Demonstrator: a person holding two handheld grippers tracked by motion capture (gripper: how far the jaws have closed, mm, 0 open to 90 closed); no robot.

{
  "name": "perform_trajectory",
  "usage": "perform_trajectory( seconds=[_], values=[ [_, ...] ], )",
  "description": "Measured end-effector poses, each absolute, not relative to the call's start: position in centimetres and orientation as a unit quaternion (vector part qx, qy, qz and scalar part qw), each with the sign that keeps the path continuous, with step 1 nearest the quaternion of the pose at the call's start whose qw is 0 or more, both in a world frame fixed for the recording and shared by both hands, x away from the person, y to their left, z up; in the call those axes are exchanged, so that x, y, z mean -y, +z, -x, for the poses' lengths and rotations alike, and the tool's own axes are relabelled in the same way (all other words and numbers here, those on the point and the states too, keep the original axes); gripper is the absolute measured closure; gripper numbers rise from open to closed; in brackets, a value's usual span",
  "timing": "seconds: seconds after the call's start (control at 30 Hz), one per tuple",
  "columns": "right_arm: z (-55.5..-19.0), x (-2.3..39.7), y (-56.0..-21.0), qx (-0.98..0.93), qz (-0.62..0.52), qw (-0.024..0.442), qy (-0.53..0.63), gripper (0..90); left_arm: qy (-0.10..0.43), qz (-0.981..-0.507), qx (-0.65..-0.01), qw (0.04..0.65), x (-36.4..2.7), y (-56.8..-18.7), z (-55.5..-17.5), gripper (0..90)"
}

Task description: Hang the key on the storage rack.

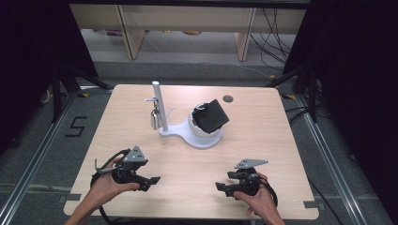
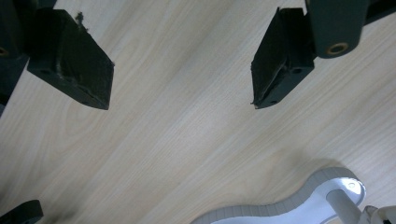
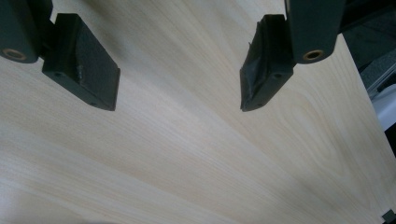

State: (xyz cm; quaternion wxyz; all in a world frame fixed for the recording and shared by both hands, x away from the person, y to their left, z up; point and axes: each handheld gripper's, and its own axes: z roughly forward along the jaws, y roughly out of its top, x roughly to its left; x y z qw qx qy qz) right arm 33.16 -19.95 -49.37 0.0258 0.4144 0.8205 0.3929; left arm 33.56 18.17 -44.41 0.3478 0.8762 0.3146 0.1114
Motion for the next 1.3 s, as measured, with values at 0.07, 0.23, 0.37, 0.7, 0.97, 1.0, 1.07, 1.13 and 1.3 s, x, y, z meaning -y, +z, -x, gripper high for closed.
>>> perform_trajectory(
  seconds=[0.07, 0.23, 0.37, 0.7, 0.97, 1.0, 1.07, 1.13, 1.3],
  values=[
    [-33.2, 19.8, -49.4, -0.818, -0.414, 0.014, 0.398, 29.4, 0.118, -0.872, -0.316, 0.355, -18.0, -45.2, -33.0, 20.9],
    [-33.1, 19.9, -49.3, -0.819, -0.414, 0.019, 0.396, 29.4, 0.115, -0.871, -0.314, 0.359, -17.8, -46.8, -31.7, 20.9],
    [-33.1, 19.8, -49.4, -0.817, -0.414, 0.018, 0.401, 29.3, 0.117, -0.878, -0.301, 0.354, -17.8, -47.8, -30.3, 21.2],
    [-32.9, 19.7, -49.4, -0.819, -0.414, 0.016, 0.398, 29.1, 0.123, -0.878, -0.312, 0.342, -19.1, -49.8, -27.4, 21.1],
    [-32.9, 19.6, -49.4, -0.824, -0.41, 0.032, 0.391, 28.6, 0.122, -0.87, -0.323, 0.353, -19.2, -50.3, -26.6, 21.1],
    [-32.9, 19.6, -49.4, -0.825, -0.406, 0.032, 0.391, 28.6, 0.124, -0.873, -0.321, 0.345, -19.3, -50.4, -26.7, 21.0],
    [-32.9, 19.5, -49.4, -0.824, -0.408, 0.029, 0.391, 28.6, 0.119, -0.872, -0.325, 0.346, -19.2, -50.5, -26.6, 21.0],
    [-33.0, 19.6, -49.4, -0.827, -0.404, 0.033, 0.39, 28.4, 0.127, -0.874, -0.323, 0.341, -19.3, -50.5, -26.7, 20.9],
    [-33.0, 19.6, -49.4, -0.823, -0.411, 0.027, 0.391, 28.2, 0.118, -0.873, -0.325, 0.342, -19.2, -50.6, -26.7, 20.7]
  ],
)
